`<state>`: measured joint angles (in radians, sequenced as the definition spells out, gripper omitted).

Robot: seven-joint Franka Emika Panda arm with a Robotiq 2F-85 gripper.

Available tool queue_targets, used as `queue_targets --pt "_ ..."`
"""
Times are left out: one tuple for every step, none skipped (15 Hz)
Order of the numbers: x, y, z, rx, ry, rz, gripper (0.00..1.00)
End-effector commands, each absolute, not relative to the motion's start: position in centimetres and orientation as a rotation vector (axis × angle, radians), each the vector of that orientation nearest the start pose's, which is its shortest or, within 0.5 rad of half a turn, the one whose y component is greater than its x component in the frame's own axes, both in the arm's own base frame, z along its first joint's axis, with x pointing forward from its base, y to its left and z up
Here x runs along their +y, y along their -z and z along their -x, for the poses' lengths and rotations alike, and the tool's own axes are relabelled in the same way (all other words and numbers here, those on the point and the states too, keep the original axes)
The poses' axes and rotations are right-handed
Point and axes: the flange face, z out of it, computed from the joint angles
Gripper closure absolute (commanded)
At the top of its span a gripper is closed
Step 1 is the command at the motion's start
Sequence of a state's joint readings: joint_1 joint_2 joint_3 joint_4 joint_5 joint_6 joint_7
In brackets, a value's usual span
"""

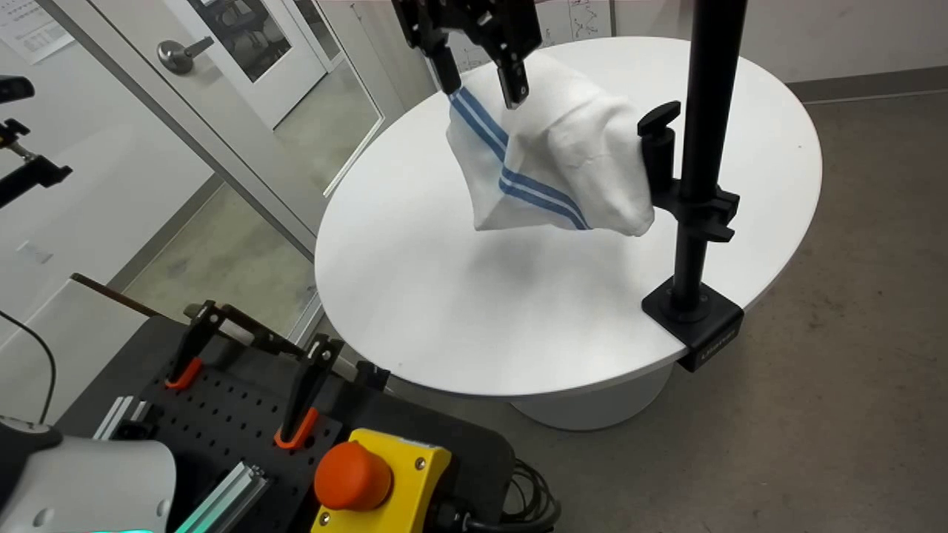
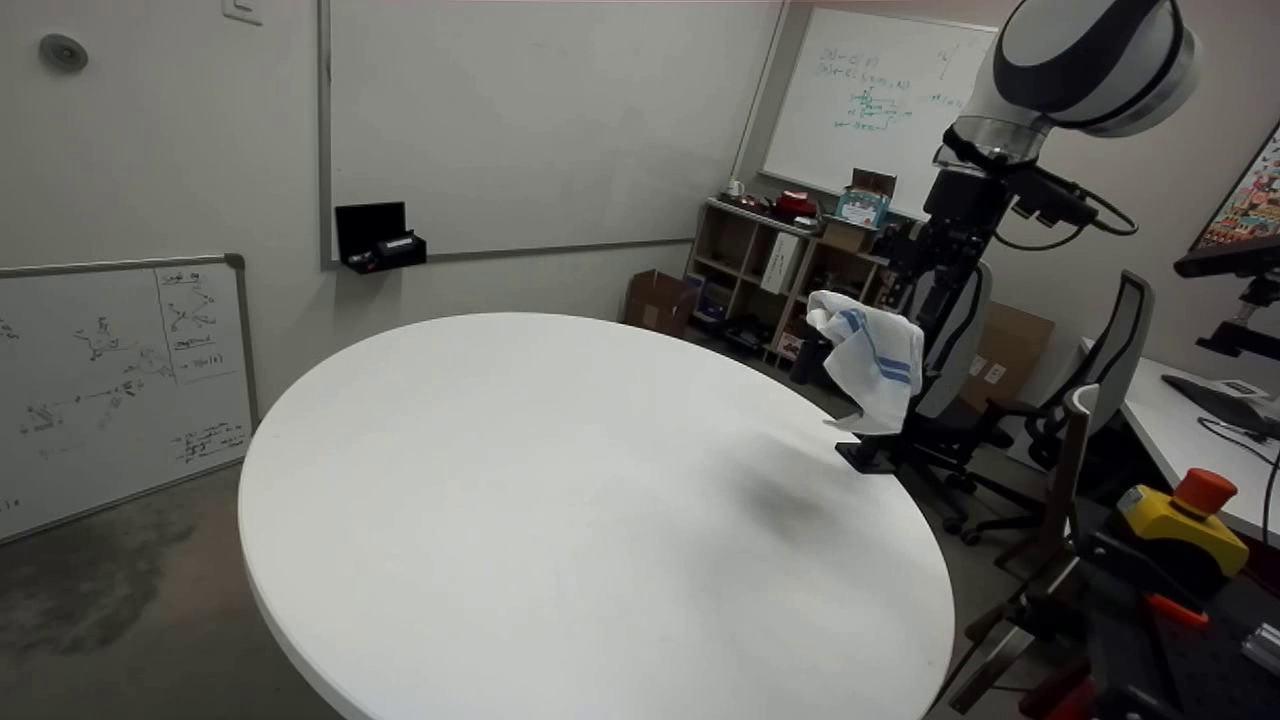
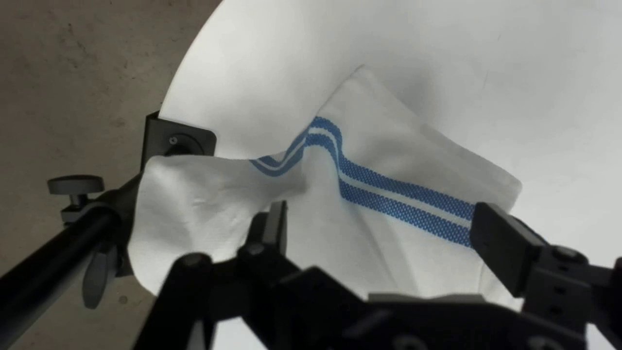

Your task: Hang the cloth on the black stand

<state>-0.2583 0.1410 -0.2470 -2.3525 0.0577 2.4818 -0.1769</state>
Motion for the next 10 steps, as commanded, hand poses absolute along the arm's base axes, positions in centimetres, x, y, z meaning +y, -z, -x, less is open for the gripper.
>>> queue_targets --pt "-24.2 -26.8 -44.5 0.575 -0.013 3.096 0.0" --pt "-24.2 -26.8 -44.4 0.574 -0.016 3.095 0.0" --pt "-24.1 -26.7 -44.4 0.573 -0.017 3.093 0.0" --pt "-24.1 -26.8 -44.4 0.571 -0.016 3.091 0.0" --pt "-24.0 -26.9 -44.3 0.569 -0.016 3.088 0.0" --pt "-23.8 -27.1 -44.2 0.558 -0.016 3.083 0.0" --pt "-23.4 -27.4 -44.0 0.536 -0.026 3.072 0.0" --pt "-22.9 -27.7 -43.8 0.502 -0.047 3.063 0.0" --pt "-22.3 -27.9 -43.5 0.457 -0.079 3.05 0.0" --pt "-21.8 -28.1 -43.3 0.415 -0.105 3.038 0.0"
